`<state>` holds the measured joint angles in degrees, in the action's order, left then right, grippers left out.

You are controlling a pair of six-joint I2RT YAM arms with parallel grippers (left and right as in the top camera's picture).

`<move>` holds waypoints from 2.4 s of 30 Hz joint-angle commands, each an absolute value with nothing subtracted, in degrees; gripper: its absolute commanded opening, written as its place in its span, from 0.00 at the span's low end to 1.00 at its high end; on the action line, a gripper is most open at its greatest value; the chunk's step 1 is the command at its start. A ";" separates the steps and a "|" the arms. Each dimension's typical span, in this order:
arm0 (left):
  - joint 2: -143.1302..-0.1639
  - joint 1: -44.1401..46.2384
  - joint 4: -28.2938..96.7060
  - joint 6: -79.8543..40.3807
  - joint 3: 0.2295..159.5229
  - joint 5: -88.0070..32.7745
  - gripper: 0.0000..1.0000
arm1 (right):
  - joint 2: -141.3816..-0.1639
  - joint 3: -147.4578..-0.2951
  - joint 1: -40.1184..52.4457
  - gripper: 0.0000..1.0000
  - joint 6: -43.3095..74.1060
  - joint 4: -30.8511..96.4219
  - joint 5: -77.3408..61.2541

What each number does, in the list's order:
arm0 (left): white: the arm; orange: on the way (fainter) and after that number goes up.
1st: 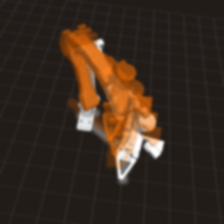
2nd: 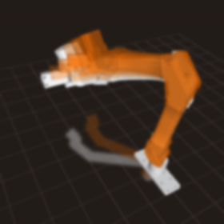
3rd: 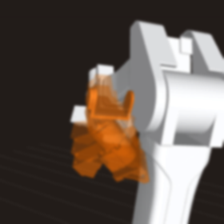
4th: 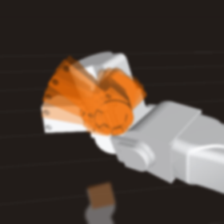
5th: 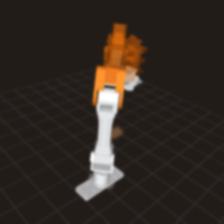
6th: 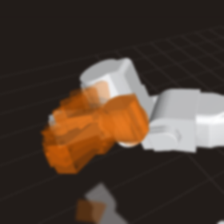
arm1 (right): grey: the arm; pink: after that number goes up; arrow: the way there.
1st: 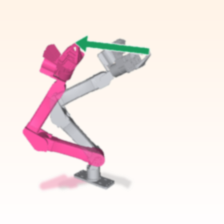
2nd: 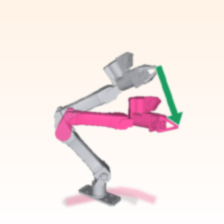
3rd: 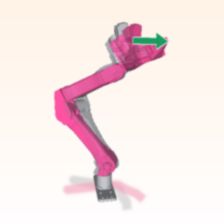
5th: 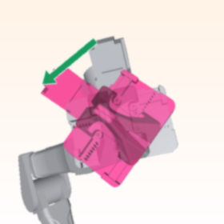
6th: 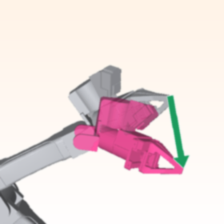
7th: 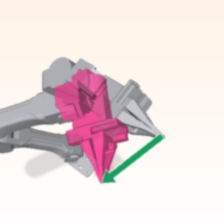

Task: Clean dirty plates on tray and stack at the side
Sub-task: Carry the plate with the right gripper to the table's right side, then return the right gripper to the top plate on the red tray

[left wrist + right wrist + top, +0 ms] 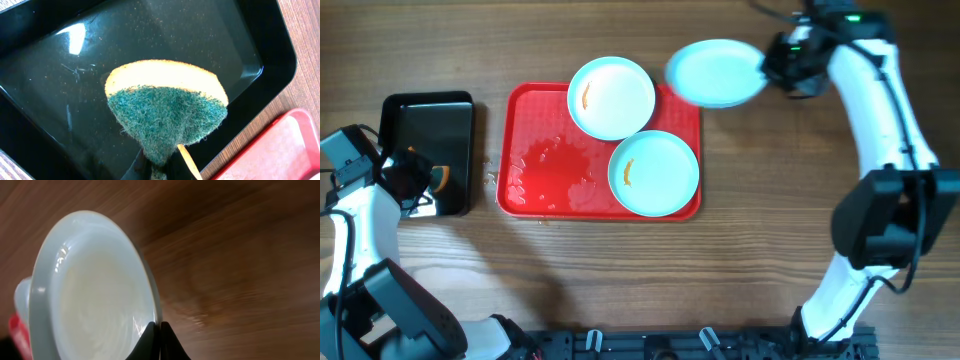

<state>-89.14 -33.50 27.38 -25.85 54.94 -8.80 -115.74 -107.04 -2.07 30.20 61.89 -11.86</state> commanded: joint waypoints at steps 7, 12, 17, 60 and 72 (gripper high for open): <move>-87.77 -33.61 26.74 -26.20 55.51 -8.47 0.04 | -115.85 -93.36 -10.94 0.04 28.42 53.87 -6.79; -87.77 -33.61 26.59 -26.20 55.51 -8.45 0.04 | -115.85 -88.38 -11.11 0.42 28.49 47.99 -7.42; -87.79 -33.61 26.48 -26.20 55.51 -8.45 0.04 | -115.77 -88.27 -10.85 0.93 23.90 47.94 -21.45; -87.92 -33.61 26.37 -26.17 55.42 -8.45 0.04 | -125.49 -109.86 21.80 0.86 21.80 44.95 -9.37; -87.92 -33.61 26.33 -26.17 55.42 -8.45 0.04 | -134.52 -109.86 23.70 0.68 26.20 41.19 -9.39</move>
<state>-89.14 -33.50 26.72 -25.85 54.94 -8.80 -131.48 -108.90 22.28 24.21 42.37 -10.20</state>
